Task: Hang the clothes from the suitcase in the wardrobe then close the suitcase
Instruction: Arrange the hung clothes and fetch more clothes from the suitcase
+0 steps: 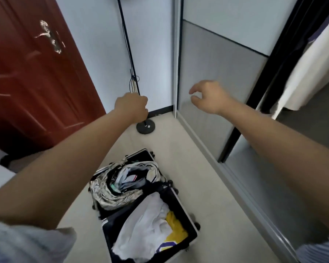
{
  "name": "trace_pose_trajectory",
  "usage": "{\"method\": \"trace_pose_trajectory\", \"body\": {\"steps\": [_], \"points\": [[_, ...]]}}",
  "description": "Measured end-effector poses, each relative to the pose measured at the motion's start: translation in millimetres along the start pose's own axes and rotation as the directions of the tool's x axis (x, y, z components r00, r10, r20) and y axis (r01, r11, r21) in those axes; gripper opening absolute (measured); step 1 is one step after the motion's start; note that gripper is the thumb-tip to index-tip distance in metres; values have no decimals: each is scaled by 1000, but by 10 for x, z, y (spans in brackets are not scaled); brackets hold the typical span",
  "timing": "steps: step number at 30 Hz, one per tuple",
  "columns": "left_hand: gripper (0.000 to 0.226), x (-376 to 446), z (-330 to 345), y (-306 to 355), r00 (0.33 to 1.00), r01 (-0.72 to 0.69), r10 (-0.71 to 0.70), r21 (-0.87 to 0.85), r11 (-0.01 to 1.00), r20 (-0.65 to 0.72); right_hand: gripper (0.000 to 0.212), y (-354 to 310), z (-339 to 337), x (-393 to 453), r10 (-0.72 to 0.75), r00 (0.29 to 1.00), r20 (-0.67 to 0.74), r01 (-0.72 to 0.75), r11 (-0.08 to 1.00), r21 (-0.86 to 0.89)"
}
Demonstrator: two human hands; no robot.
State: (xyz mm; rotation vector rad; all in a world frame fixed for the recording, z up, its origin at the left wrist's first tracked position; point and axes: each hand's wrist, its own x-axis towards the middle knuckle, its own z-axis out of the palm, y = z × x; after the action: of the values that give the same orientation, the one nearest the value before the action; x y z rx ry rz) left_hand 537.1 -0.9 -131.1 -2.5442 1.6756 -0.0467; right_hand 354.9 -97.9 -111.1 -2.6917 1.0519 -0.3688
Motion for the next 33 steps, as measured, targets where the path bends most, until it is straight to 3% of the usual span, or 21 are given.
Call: {"method": "trace_pose_trajectory", "body": {"steps": [6,12,15,18,22,25,26,27,29,31,33], "points": [[33,-294,1007,-684,992,-5,11,-48,999,126,31,-465,1185,-115,85,980,180,-98,993,67],[35,-619,2593,-988,951,22,29,-163,986,309,28,-453,2825,-422,163,897,411,-215,973,85],[25,-892,3540,-959,885,61,40,-200,978,464,28,-298,3742,-745,233,819,524,-323,942,85],[24,-1166,4524,-821,746,76,96,-227,971,659,29,-114,4719,-1194,296,680,670,-415,909,20],[29,-1443,5701,-538,682,121,102,-250,961,724,34,191,5865,-1721,354,574,738,-480,876,-47],[36,-1606,6456,-378,641,170,115,-286,943,759,41,331,6621,-2030,360,601,714,-487,873,-30],[39,-1654,6729,-324,637,173,127,-302,937,760,43,365,6889,-2125,351,637,686,-478,879,-6],[43,-1686,6931,-285,649,165,126,-300,939,751,44,399,7100,-2188,334,724,604,-444,896,36],[56,-1711,7309,-237,699,132,111,-279,951,707,52,483,7497,-2254,233,874,427,-299,950,93],[70,-1707,7649,-210,721,107,74,-216,971,690,79,607,7858,-2275,103,914,393,-118,993,13],[93,-1688,7996,-198,825,79,56,-213,974,562,102,703,8192,-2268,20,897,441,34,993,-114]]}}
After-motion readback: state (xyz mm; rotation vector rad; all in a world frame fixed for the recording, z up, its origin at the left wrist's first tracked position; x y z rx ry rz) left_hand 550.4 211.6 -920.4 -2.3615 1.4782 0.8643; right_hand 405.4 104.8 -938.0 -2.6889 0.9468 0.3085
